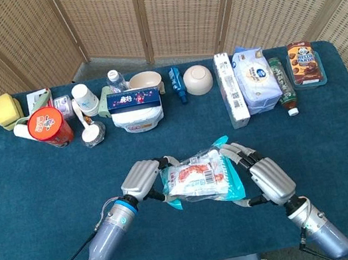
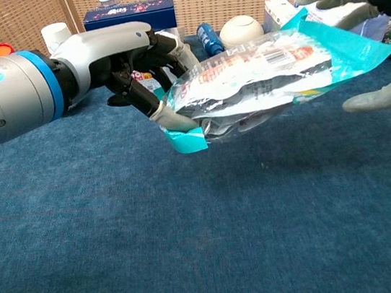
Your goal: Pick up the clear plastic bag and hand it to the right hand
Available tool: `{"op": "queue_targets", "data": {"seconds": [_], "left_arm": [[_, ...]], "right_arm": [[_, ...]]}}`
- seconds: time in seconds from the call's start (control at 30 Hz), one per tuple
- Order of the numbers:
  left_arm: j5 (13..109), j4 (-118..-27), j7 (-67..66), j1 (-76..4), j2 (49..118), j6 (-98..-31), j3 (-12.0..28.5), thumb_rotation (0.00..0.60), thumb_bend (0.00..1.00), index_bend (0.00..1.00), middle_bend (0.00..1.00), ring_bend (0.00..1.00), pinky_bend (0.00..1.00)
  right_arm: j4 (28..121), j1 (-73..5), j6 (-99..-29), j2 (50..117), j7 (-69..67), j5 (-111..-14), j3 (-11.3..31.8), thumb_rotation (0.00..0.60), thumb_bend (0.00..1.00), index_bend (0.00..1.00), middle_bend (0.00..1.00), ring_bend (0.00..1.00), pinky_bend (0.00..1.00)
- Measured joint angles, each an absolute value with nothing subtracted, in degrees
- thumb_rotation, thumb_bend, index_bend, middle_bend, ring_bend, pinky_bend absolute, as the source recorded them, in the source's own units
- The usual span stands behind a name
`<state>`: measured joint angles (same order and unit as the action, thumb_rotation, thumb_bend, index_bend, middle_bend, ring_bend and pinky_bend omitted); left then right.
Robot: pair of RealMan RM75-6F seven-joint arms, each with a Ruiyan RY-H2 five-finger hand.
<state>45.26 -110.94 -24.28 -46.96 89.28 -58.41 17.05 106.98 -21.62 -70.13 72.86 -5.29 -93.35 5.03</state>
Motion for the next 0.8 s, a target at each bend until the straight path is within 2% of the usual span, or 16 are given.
{"op": "queue_targets", "data": {"seconds": [0.07, 0.17, 0.37, 0.47, 0.53, 0.6, 0.63, 0.7, 0.77, 0.8], "left_arm": [[44.9, -111.4, -24.3, -47.2, 89.2, -58.7, 17.1, 0.6, 0.24, 0.69, 0.73, 0.73, 0.89], [44.5, -112.0, -24.2, -47.5, 89.1, -59.3, 17.2, 0.6, 0.24, 0.69, 0.73, 0.73, 0.89], [44.2, -112.7, -23.4, -48.0, 89.0, -60.1, 17.2, 0.6, 0.23, 0.69, 0.73, 0.73, 0.89], [44.0, -112.7, -23.1, -48.2, 89.1, -60.2, 17.1, 0.6, 0.22, 0.68, 0.73, 0.73, 0.89], [44.1, -112.8, -22.7, -48.3, 89.1, -60.2, 17.0, 0.6, 0.22, 0.67, 0.72, 0.72, 0.89], [44.5, -112.9, -22.4, -48.3, 89.0, -60.3, 16.8, 0.6, 0.2, 0.61, 0.67, 0.67, 0.87], [44.7, -113.0, -22.2, -48.3, 89.0, -60.3, 16.8, 0.6, 0.18, 0.54, 0.59, 0.6, 0.81], [45.1, -113.1, -21.7, -48.2, 88.8, -60.4, 16.7, 0.6, 0.16, 0.38, 0.39, 0.39, 0.61], [46.2, -113.2, -21.1, -48.1, 88.5, -60.3, 16.6, 0.6, 0.15, 0.16, 0.14, 0.15, 0.35], [46.8, -113.2, -20.8, -48.0, 88.3, -60.0, 16.5, 0.6, 0.14, 0.1, 0.08, 0.09, 0.28]], "right_arm": [[105.8, -21.7, -70.4, 73.8, -5.0, -93.6, 5.0, 0.6, 0.21, 0.26, 0.25, 0.22, 0.4], [104.2, -22.0, -70.2, 75.1, -4.1, -93.3, 4.7, 0.6, 0.4, 0.41, 0.36, 0.31, 0.5], [102.7, -22.4, -69.9, 77.5, -1.9, -92.7, 4.4, 0.6, 0.89, 0.74, 0.62, 0.59, 0.81], [102.4, -22.4, -71.1, 78.6, -1.2, -93.5, 4.3, 0.6, 0.98, 0.79, 0.67, 0.64, 0.88], [102.1, -22.3, -72.1, 79.5, -0.8, -94.4, 4.3, 0.6, 0.99, 0.79, 0.68, 0.65, 0.89], [101.8, -22.3, -72.8, 80.1, -0.4, -95.0, 4.3, 0.6, 1.0, 0.79, 0.68, 0.65, 0.89], [101.7, -22.3, -72.9, 80.3, -0.3, -95.1, 4.2, 0.6, 1.0, 0.79, 0.68, 0.65, 0.89], [101.8, -22.3, -73.1, 80.3, -0.4, -95.1, 4.1, 0.6, 1.0, 0.79, 0.68, 0.65, 0.89], [101.7, -22.2, -73.6, 80.3, -0.7, -95.2, 4.2, 0.6, 1.0, 0.79, 0.68, 0.65, 0.89], [101.7, -22.2, -73.8, 80.3, -0.9, -95.2, 4.2, 0.6, 1.0, 0.79, 0.68, 0.65, 0.89]]}}
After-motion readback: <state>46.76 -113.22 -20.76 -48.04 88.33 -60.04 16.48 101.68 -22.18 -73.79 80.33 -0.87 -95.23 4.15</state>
